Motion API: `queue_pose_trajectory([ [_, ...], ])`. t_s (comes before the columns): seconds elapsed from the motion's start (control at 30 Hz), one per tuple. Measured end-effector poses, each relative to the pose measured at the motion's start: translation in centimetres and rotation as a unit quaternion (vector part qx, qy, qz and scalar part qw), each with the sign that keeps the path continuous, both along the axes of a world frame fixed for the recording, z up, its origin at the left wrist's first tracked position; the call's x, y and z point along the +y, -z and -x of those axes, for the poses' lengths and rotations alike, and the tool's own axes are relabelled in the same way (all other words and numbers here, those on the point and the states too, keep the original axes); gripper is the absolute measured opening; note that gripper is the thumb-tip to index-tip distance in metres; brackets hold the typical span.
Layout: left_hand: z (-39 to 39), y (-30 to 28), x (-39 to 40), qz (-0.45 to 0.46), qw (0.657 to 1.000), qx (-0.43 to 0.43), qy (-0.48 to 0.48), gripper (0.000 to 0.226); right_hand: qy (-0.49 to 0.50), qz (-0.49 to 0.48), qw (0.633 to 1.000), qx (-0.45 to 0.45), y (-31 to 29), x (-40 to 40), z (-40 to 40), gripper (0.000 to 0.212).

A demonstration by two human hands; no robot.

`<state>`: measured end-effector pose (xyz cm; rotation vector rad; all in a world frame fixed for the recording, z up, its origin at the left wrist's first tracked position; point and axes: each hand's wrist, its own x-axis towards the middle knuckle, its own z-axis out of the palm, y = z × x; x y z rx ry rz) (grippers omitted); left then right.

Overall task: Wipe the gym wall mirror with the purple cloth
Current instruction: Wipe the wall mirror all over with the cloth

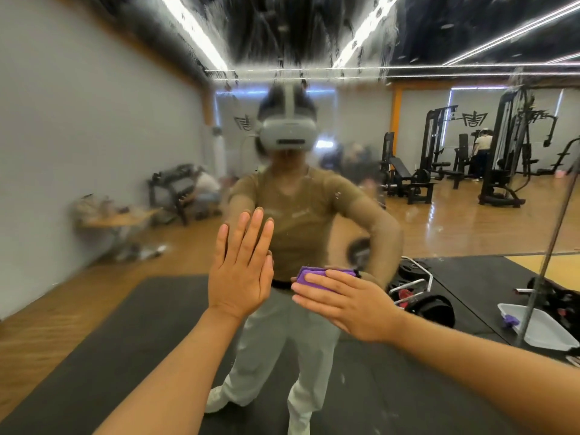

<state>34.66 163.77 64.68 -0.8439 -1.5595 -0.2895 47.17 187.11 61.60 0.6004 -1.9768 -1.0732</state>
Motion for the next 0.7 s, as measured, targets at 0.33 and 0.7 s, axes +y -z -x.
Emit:
queue_pose_trajectory([
  [0.33, 0.2, 0.2, 0.0, -0.004, 1.0, -0.003, 0.011, 0.053, -0.043, 0.194, 0.969, 0.147, -16.5, -0.6, 0.6, 0.053],
  [0.7, 0.1, 0.2, 0.0, 0.003, 1.0, -0.002, -0.003, 0.055, -0.027, 0.255, 0.963, 0.086, 3.1, -3.8, 0.9, 0.071],
])
